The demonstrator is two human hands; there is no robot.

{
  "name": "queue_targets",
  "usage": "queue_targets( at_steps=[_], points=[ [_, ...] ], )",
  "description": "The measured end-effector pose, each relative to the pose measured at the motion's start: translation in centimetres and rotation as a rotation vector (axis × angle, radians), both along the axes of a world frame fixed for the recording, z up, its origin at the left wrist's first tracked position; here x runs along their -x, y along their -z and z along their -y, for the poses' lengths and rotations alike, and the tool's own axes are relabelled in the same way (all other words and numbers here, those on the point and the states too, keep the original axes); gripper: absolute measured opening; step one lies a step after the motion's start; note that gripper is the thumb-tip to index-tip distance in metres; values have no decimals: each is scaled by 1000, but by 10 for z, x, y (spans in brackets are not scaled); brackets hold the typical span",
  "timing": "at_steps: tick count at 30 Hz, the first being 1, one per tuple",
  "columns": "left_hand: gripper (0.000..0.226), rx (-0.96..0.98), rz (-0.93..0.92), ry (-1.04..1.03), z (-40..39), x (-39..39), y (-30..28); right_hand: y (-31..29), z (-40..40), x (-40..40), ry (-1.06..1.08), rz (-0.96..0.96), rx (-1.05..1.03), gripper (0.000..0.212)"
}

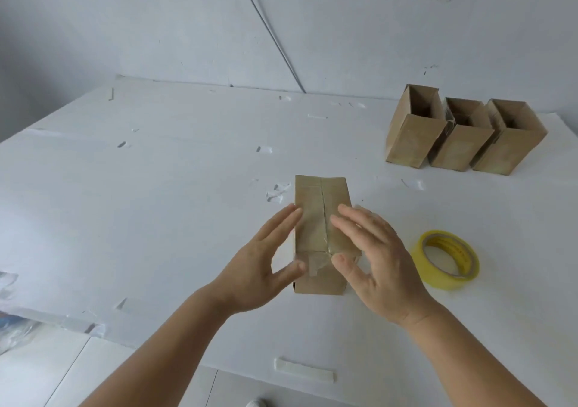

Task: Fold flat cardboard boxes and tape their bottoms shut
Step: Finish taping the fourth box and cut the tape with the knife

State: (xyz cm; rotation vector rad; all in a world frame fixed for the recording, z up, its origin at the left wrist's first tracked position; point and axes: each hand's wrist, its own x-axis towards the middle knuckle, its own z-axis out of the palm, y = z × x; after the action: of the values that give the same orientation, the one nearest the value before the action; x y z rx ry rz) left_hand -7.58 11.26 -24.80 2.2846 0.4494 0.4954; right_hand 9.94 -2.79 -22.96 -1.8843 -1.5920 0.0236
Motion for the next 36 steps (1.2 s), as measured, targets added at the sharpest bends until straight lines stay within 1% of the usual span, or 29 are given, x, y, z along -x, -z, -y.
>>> queue_targets(
  at_steps=[2,3,6,7,9,10,11,14,16,18,19,20,21,22,23,24,25,26,28,29,31,33,36],
  points=[
    [63,-44,-4,-12,4,-10,-5,-7,-11,7,-71,146,116,62],
    [60,-39,-26,-37,5,-15,-7,-9,-17,8,-95,163,189,63],
    [52,-18,-23,-95,1,-21,-7,-13,-31,1,-130,88,318,65],
    [52,-7,-3,-97,-1,-21,-6,-14,-35,-2,-136,45,331,60],
    [53,38,34,-79,-3,-20,-5,-15,-45,-6,-135,-22,354,40],
    [52,59,54,-65,-4,-20,-5,-15,-52,-9,-120,-40,362,34],
    [50,69,76,-58,-5,-21,-6,-14,-59,-13,-95,-57,367,34],
    [28,45,119,-122,-10,-27,-12,-18,-84,-24,-17,-98,440,47],
    [13,34,88,-187,-18,-34,-19,-19,-100,-33,8,-96,484,52],
    [7,25,25,-231,-24,-41,-26,-20,-112,-42,66,-127,521,57],
    [8,48,-10,-238,-28,-45,-28,-21,-116,-47,120,-153,547,61],
    [19,102,-58,-240,-29,-47,-29,-21,-116,-52,187,-200,573,65],
    [41,188,-120,-235,-32,-49,-29,-21,-113,-55,253,-291,589,67],
    [63,304,-183,-216,-36,-49,-29,-21,-110,-57,300,-434,581,67],
    [74,435,-219,-176,-39,-50,-30,-21,-105,-57,324,-597,549,65],
    [71,542,-216,-107,-41,-50,-33,-22,-101,-55,332,-713,496,62],
    [60,581,-195,-43,-42,-51,-36,-24,-97,-54,335,-763,431,58],
    [53,551,-169,-14,-42,-52,-39,-25,-92,-53,341,-785,349,52],
    [59,452,-62,-28,-42,-57,-47,-34,-84,-51,349,-802,140,44],
    [63,431,14,-58,-42,-60,-49,-40,-80,-49,344,-787,38,43],
    [60,507,184,-94,-40,-66,-54,-48,-73,-43,327,-663,-126,44],
    [55,639,280,-143,-34,-72,-59,-50,-68,-32,314,-566,-245,40],
    [58,688,301,-274,-22,-78,-56,-39,-61,-20,308,-600,-316,35]
  ],
)
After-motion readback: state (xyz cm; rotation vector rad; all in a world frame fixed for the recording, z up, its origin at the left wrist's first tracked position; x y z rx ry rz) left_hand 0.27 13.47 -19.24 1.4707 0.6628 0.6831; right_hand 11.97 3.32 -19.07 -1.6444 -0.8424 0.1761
